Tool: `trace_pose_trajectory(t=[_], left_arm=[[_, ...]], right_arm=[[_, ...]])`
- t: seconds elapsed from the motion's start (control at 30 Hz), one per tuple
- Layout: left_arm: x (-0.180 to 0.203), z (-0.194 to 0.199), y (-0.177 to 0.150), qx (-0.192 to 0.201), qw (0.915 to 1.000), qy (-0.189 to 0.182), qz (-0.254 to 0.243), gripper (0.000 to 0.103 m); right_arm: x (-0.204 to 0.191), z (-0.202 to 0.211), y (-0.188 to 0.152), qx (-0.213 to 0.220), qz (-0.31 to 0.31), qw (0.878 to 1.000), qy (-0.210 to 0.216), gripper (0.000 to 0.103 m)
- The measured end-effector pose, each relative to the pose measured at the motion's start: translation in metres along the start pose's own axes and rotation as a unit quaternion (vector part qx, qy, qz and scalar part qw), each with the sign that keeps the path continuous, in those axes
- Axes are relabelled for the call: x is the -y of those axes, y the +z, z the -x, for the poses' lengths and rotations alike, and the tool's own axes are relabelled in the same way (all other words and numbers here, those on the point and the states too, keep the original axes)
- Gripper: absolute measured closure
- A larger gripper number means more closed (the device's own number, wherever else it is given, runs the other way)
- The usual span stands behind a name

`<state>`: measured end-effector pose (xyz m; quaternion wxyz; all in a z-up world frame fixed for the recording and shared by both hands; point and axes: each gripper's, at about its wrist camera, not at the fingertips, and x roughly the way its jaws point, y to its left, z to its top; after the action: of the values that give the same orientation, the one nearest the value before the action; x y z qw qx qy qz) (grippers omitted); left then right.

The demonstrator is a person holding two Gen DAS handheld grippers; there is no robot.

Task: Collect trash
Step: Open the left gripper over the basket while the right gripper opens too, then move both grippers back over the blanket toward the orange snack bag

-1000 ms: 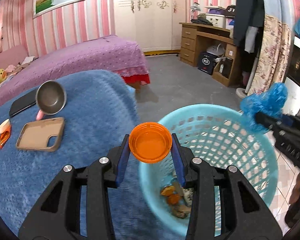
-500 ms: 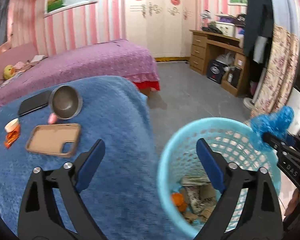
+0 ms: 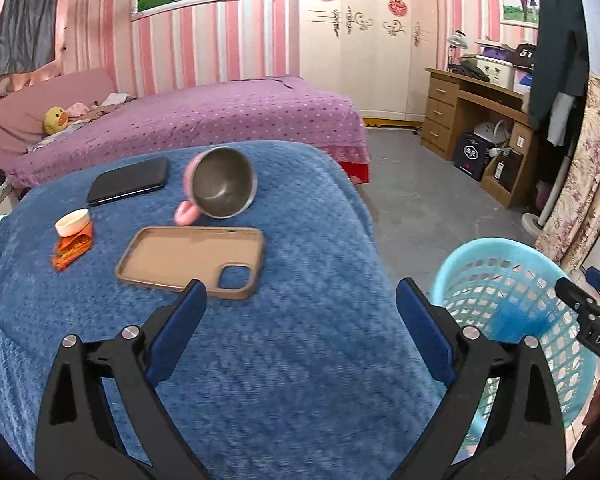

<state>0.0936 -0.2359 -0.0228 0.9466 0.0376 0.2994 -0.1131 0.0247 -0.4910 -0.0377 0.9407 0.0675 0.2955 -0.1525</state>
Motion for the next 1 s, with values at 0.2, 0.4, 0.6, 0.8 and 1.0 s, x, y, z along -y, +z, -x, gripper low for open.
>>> trace_pose_trajectory(t=[0.2, 0.4, 0.6, 0.8, 1.0], left_arm=[[-0.024, 0.004, 0.001, 0.002, 0.9999, 0.008, 0.01, 0.01], [-0.051, 0.01, 0.006, 0.011, 0.9996, 0.023, 0.014, 0.008], [-0.087, 0.015, 0.014, 0.02, 0.9986, 0.046, 0.019, 0.007], [-0.13, 0.016, 0.025, 0.026, 0.9968, 0.071, 0.026, 0.006], [-0.177, 0.01, 0.028, 0.027, 0.9931, 0.109, 0.034, 0.006]], right_arm=[[-0.011, 0.002, 0.007, 0.007, -0.008, 1.0, -0.005, 0.008], [-0.037, 0.005, 0.018, 0.015, -0.001, 1.0, -0.003, 0.005], [-0.067, 0.009, 0.032, 0.03, -0.005, 0.999, 0.019, 0.005], [-0.101, 0.007, 0.038, 0.033, 0.003, 0.999, 0.037, 0.005], [-0.138, 0.004, 0.04, 0.034, 0.019, 0.998, 0.056, 0.005]])
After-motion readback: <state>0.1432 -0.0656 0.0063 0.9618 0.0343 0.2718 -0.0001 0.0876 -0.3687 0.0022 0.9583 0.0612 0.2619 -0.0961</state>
